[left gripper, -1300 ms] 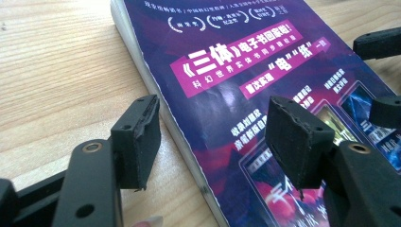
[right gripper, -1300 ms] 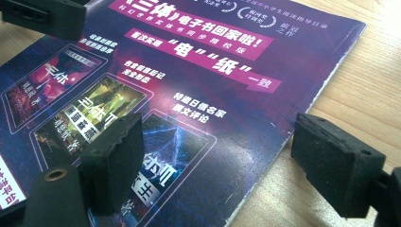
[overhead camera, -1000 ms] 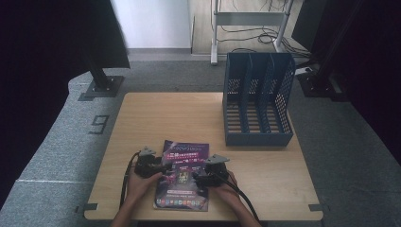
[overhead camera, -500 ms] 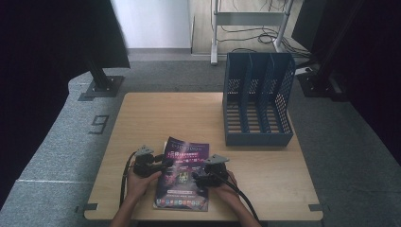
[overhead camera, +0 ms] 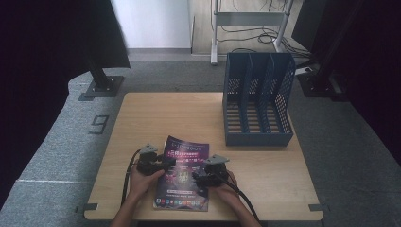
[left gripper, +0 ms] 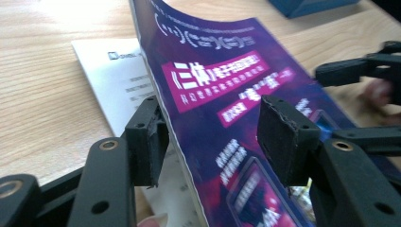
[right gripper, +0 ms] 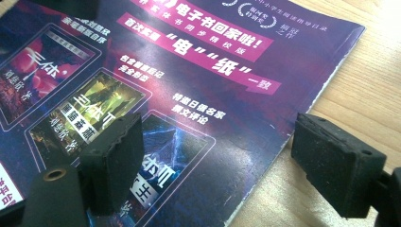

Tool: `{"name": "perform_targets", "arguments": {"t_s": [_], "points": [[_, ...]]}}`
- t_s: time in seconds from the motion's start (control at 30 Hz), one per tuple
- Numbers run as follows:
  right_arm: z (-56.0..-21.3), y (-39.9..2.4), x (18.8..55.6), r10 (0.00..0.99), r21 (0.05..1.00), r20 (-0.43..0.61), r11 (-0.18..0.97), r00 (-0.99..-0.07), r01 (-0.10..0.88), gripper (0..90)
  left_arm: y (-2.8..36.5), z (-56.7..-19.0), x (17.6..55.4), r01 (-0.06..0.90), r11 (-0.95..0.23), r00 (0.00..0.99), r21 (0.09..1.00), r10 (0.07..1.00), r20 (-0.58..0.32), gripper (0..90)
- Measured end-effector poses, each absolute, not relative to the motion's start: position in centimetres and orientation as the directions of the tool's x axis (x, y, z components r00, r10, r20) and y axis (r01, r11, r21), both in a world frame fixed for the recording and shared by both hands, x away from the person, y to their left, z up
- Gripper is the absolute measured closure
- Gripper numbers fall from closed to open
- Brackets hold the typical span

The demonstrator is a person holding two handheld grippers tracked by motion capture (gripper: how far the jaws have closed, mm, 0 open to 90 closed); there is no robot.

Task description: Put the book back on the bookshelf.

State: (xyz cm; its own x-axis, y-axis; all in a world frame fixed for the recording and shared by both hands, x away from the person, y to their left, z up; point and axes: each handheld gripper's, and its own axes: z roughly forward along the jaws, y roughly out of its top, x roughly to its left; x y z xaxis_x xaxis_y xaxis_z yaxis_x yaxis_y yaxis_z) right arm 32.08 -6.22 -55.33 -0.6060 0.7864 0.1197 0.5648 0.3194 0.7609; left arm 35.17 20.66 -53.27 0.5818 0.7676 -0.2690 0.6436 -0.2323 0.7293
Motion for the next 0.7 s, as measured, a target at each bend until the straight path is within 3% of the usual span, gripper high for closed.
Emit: {"name": "perform_targets", "arguments": {"t_s": [0.27, 0.7], "points": [[-55.34, -6.23, 32.16, 0.786, 0.762, 0.119, 0.319, -0.606, 0.564, 17.8, 20.65, -54.01, 35.87, 0.657, -0.221, 0.560, 0.721, 0.783, -0.270, 40.5], [-55.33, -6.31, 32.25, 0.785, 0.762, 0.121, 0.319, -0.608, 0.564, 18.4, 20.34, -53.91, 35.85, 0.639, -0.226, 0.581, 0.735, 0.768, -0.269, 43.7]]}}
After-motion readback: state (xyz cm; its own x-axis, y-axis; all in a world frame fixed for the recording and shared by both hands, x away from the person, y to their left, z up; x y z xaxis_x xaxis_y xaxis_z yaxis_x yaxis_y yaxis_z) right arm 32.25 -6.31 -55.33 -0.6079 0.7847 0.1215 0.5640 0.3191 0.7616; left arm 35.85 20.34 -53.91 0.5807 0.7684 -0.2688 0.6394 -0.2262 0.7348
